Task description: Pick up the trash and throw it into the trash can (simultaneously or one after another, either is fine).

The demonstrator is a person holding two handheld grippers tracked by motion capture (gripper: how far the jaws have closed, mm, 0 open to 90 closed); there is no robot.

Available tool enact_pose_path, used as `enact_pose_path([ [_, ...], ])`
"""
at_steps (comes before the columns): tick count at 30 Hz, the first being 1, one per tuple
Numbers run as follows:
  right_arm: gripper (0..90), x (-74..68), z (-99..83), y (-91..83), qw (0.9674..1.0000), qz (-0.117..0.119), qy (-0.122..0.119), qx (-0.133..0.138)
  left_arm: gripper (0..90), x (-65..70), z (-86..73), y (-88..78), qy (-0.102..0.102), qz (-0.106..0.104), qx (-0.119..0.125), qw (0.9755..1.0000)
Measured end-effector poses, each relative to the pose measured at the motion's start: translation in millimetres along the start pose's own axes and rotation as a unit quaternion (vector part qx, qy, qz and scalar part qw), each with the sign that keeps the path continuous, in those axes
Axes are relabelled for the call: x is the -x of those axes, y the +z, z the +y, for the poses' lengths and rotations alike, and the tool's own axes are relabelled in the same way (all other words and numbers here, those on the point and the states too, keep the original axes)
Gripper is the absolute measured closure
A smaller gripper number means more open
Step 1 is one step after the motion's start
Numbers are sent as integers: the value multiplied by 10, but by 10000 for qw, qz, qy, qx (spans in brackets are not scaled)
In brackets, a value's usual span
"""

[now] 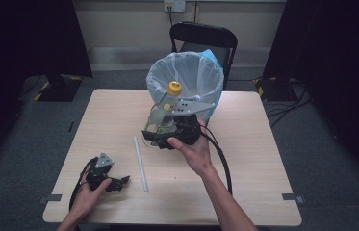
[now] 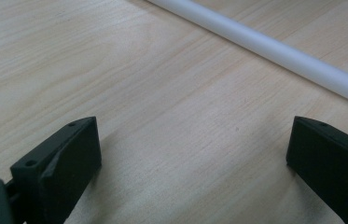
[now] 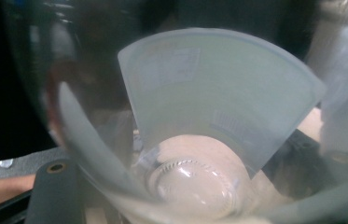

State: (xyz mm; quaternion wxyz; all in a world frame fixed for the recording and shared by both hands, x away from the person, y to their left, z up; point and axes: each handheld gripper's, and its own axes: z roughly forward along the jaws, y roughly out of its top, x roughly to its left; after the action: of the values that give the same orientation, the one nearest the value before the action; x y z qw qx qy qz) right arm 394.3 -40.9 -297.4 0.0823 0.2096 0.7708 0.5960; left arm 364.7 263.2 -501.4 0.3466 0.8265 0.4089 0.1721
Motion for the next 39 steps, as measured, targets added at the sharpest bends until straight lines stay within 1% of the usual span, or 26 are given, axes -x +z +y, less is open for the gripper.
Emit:
enact_pose_path([
  [3,278,17,94,-32,10000,-25,-32,74,26,1,0,0,0,11,-4,10000],
  [10,278,61,194,-73,9997,-120,-84,181,25,1,0,0,1,11,-4,10000],
  [11,278,85,231,-94,9996,-128,-91,251,26,1,0,-1,3,12,-5,10000],
  [13,278,95,254,-108,9995,-148,-113,274,25,0,0,-1,3,12,-5,10000],
  [16,279,121,318,-160,9989,-197,-141,390,26,0,0,-1,3,12,-6,10000],
  [17,278,148,357,-192,9985,-265,-137,454,26,1,0,-1,1,14,-4,10000],
  [18,278,148,357,-192,9985,-265,-137,454,26,1,0,-1,-1,16,-4,10000],
  [23,279,238,467,-279,9972,-384,-89,633,26,0,-1,-1,4,10,-3,10000],
  [25,278,293,554,-329,9964,-470,-96,700,25,-2,-1,-2,12,7,-6,10000],
  [28,279,331,606,-352,9958,-530,-112,732,26,-2,-1,-2,14,6,-6,10000],
  [30,278,379,646,-365,9955,-530,-51,783,26,-3,-1,-1,16,-1,0,10000],
  [32,278,420,675,-368,9947,-603,-17,827,26,-3,-2,-2,18,-4,-4,10000],
  [33,278,465,695,-364,9944,-659,4,820,25,-4,-2,-2,20,-7,-4,10000],
  [34,278,465,695,-364,9944,-659,4,820,25,-5,-2,-3,24,-9,-4,10000],
  [37,278,537,723,-362,9934,-759,59,858,26,0,-3,1,-9,-11,21,10000],
  [39,278,591,751,-367,9928,-810,75,880,26,-2,-3,-1,6,-12,12,10000],
])
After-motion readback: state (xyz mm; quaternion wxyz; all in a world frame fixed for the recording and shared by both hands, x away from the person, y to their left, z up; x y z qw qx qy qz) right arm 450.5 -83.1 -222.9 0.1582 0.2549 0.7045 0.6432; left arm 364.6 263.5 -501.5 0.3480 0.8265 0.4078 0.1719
